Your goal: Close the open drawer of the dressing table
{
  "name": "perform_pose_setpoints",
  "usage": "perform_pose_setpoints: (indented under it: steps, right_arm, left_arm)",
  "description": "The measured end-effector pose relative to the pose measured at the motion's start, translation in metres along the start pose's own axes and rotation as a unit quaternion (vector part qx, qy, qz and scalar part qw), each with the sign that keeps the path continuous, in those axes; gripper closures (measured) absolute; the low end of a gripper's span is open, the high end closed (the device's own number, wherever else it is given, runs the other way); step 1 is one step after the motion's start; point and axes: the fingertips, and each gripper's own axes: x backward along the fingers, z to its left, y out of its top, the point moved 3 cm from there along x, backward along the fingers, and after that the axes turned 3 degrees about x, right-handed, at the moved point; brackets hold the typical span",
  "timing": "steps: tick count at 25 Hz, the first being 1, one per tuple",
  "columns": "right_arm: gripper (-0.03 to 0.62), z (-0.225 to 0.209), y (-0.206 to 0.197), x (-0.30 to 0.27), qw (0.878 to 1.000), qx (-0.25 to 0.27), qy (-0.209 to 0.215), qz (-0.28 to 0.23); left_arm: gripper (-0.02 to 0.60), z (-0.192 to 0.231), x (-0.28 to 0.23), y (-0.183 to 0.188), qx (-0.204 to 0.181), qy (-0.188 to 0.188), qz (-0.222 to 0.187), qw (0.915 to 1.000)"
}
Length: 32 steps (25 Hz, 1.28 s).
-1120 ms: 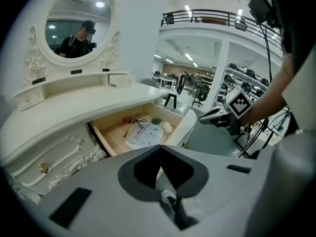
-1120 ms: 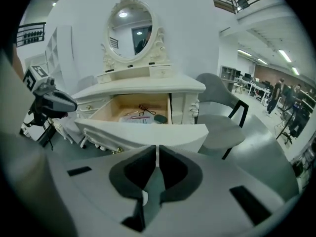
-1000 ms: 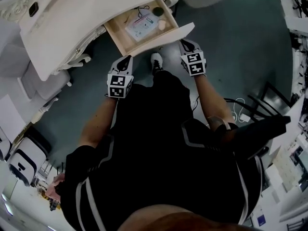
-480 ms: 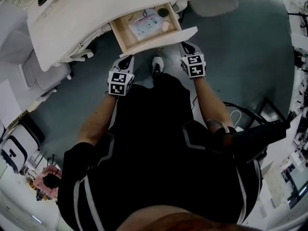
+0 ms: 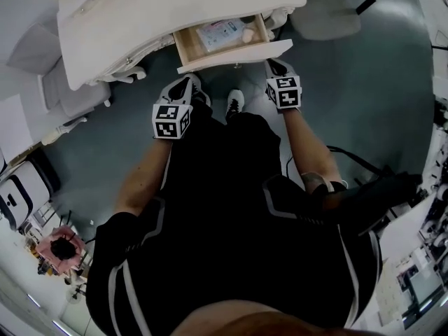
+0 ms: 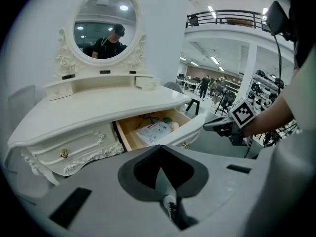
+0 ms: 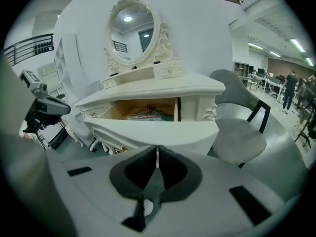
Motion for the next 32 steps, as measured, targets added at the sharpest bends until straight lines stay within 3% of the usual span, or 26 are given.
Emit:
perform_pose_setpoints:
  steps: [14,32]
  right_arm:
    - [0.576,-0.019,0.053,-0.051,1.000,-0.014,-0.009,-0.017]
    - [0.577,-0.031,0.087,-0.094,0.996,-0.028,-0.034,-0.076]
  left_arm:
    - [0.581,0.041,-0.001,0.041,0.016,0.018,-0.036,0.9991]
    - [0.581,0.075,0.014,0.071,0.028,0.035,-0.073,0.9964]
